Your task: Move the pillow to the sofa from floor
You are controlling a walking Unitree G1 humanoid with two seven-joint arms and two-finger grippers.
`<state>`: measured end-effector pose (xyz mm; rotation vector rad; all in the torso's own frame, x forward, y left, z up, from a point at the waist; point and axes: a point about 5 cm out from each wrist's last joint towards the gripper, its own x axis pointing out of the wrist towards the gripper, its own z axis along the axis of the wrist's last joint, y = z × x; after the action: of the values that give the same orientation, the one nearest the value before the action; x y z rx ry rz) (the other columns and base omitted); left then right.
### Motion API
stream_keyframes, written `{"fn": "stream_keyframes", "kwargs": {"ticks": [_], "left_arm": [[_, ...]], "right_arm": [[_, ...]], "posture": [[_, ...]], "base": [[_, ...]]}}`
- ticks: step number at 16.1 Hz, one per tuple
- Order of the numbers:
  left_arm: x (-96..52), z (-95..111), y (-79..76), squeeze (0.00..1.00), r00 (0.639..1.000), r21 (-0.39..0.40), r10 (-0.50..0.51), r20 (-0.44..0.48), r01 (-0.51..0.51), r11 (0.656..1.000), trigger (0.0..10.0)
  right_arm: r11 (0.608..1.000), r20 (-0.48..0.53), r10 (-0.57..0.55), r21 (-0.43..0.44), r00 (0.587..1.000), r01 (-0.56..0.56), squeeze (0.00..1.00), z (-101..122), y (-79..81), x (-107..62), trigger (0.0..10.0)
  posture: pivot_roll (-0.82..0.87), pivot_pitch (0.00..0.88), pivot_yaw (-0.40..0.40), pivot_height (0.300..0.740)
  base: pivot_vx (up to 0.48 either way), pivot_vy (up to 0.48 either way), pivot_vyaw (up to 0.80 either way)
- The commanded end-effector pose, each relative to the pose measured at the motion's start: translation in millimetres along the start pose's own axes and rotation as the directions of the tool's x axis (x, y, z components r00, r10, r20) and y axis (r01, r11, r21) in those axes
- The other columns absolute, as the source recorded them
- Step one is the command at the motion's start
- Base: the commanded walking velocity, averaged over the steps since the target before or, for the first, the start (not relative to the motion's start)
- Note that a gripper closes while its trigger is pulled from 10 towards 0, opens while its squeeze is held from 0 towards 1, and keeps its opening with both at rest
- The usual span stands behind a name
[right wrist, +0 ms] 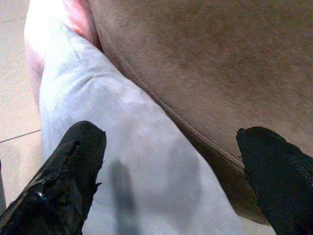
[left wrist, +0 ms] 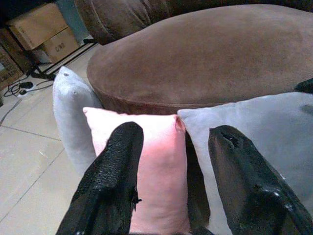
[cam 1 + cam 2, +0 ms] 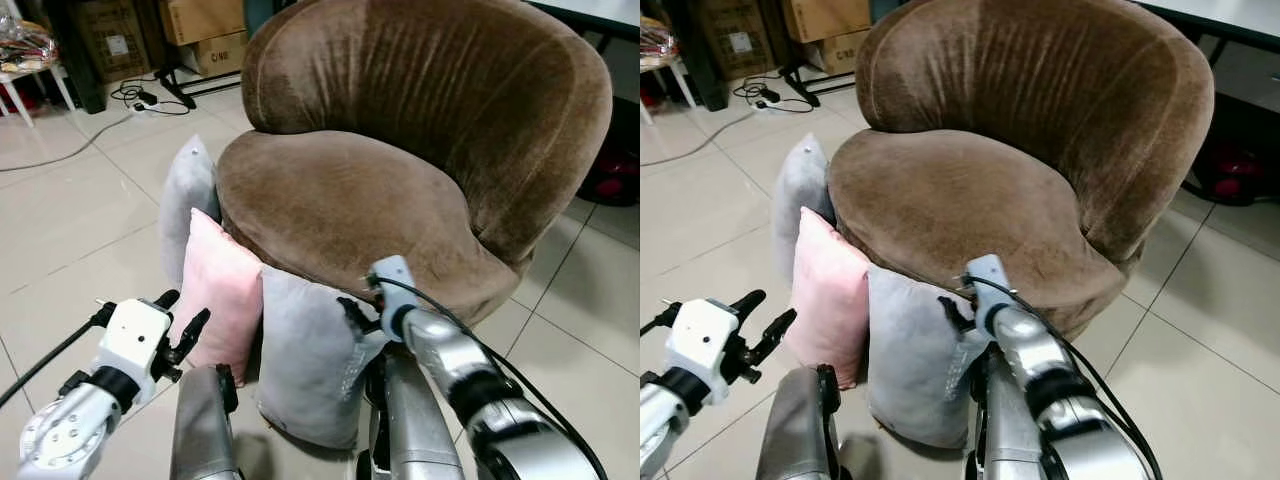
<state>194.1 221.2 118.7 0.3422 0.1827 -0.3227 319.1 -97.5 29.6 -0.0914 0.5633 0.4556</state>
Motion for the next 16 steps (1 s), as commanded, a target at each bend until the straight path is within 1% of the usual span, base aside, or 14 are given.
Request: {"fn": "stream_keyframes", "kwargs": {"ticks": [1,3,4,5,6,7,8,11,13,14,15,16], "left_arm": [[-2.3,3.9,2.3,0.0,1.0,0.004,-0.008,0.006,0.008,1.0,10.0],[-7.8,4.4,1.6,0.0,0.999,0.016,-0.034,-0.012,0.035,0.999,10.0],[-11.3,4.5,0.8,0.0,0.999,0.019,-0.045,-0.022,0.045,0.999,10.0],[-11.3,4.5,0.8,0.0,0.999,0.019,-0.045,-0.022,0.045,0.999,10.0],[-15.3,4.9,-0.1,0.0,0.998,0.02,-0.056,-0.031,0.056,0.998,10.0],[-30.7,9.7,-1.4,0.0,0.995,0.03,-0.08,-0.057,0.082,0.996,10.0],[-37.6,11.7,-0.6,0.0,0.993,0.033,-0.091,-0.071,0.094,0.995,10.0],[-48.0,13.8,-0.7,0.0,0.987,0.031,-0.122,-0.103,0.126,0.992,10.0],[-57.3,14.8,-3.5,0.0,0.981,0.029,-0.142,-0.13,0.147,0.989,10.0],[-61.9,14.8,-5.5,0.0,0.979,0.024,-0.147,-0.143,0.152,0.988,10.0],[-64.6,14.3,-7.4,0.0,0.975,0.016,-0.158,-0.154,0.162,0.987,10.0],[-66.4,13.8,-9.7,0.0,0.972,0.004,-0.172,-0.161,0.175,0.985,10.0]], "right_arm": [[1.0,-0.01,-0.009,-0.01,1.0,0.009,1.0,0.5,0.7,2.0,10.0],[0.999,-0.048,-0.023,-0.024,0.999,0.022,1.0,-3.4,7.2,6.5,10.0],[0.999,-0.062,-0.022,-0.029,0.998,0.02,0.9,-5.4,10.3,7.9,10.0],[0.999,-0.062,-0.022,-0.029,0.998,0.02,0.9,-5.4,10.3,7.9,10.0],[0.999,-0.081,-0.023,-0.043,0.996,0.019,0.0,-8.5,13.2,9.0,10.0],[0.996,-0.116,-0.06,-0.074,0.991,0.052,0.0,-17.7,16.8,9.9,10.0],[0.993,-0.123,-0.092,-0.086,0.988,0.082,0.0,-21.0,16.6,9.7,10.0],[0.985,-0.134,-0.135,-0.126,0.982,0.118,0.0,-25.0,17.7,9.7,10.0],[0.976,-0.147,-0.159,-0.174,0.976,0.133,0.0,-30.6,19.5,9.1,10.0],[0.97,-0.156,-0.153,-0.215,0.976,0.118,0.0,-34.5,22.5,8.9,9.4],[0.967,-0.161,-0.14,-0.235,0.977,0.099,0.0,-36.8,25.8,9.1,2.1],[0.966,-0.16,-0.129,-0.242,0.979,0.088,0.0,-37.5,28.2,9.3,0.0]], "posture": [[0.03,0.038,-0.03,0.47],[0.06,0.065,-0.029,0.47],[0.07,0.077,-0.029,0.47],[0.07,0.077,-0.029,0.47],[0.08,0.086,-0.032,0.47],[0.15,0.115,-0.031,0.47],[0.16,0.124,-0.027,0.47],[0.19,0.143,-0.021,0.47],[0.2,0.151,-0.023,0.47],[0.21,0.153,-0.026,0.47],[0.21,0.154,-0.028,0.47],[0.2,0.154,-0.033,0.47]], "base": [[0.0,0.0,0.0],[0.0,0.0,0.0],[0.0,0.0,0.0],[0.0,0.0,0.0],[0.0,0.0,0.0],[0.0,0.0,0.0],[0.0,0.0,0.0],[0.0,0.0,0.0],[0.0,0.0,0.0],[0.0,0.0,0.0],[0.0,0.0,0.0],[0.0,0.0,0.0]]}}
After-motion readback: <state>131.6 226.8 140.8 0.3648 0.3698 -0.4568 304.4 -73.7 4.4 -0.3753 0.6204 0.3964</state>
